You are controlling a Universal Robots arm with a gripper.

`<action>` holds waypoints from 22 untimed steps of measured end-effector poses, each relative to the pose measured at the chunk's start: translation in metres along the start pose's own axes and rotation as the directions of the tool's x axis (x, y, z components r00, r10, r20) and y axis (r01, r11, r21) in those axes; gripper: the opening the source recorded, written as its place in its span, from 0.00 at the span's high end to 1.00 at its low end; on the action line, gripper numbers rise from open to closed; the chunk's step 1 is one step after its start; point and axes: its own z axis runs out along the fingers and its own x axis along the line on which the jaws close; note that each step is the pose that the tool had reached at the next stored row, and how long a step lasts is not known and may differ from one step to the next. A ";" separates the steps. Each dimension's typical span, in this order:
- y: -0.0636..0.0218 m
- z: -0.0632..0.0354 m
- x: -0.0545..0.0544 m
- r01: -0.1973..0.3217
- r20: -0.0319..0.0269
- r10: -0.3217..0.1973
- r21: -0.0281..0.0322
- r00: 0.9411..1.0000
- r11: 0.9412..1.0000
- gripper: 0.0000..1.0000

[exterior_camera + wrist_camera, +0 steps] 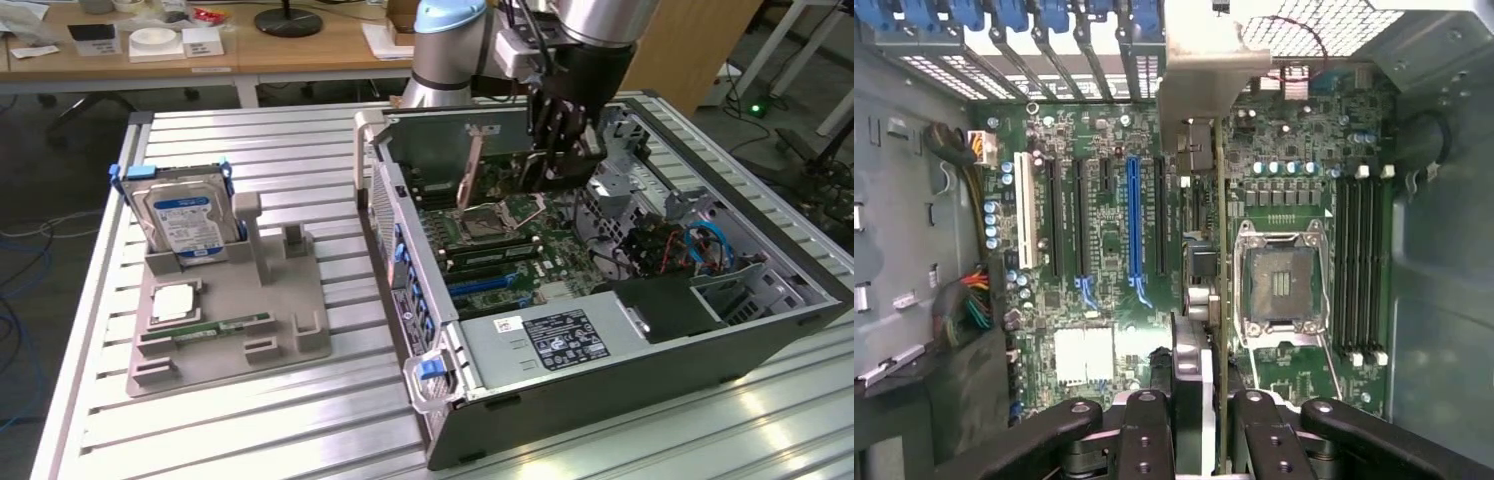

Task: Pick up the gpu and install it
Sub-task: 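Insert the gpu into the slot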

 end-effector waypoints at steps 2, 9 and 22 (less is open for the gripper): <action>0.0071 0.0035 0.000 0.000 0.000 0.000 0.000 1.000 1.000 0.72; 0.0143 0.0117 0.011 0.000 -0.001 0.000 0.000 1.000 1.000 0.72; 0.0163 0.0202 0.037 0.000 0.000 0.000 0.000 1.000 1.000 0.72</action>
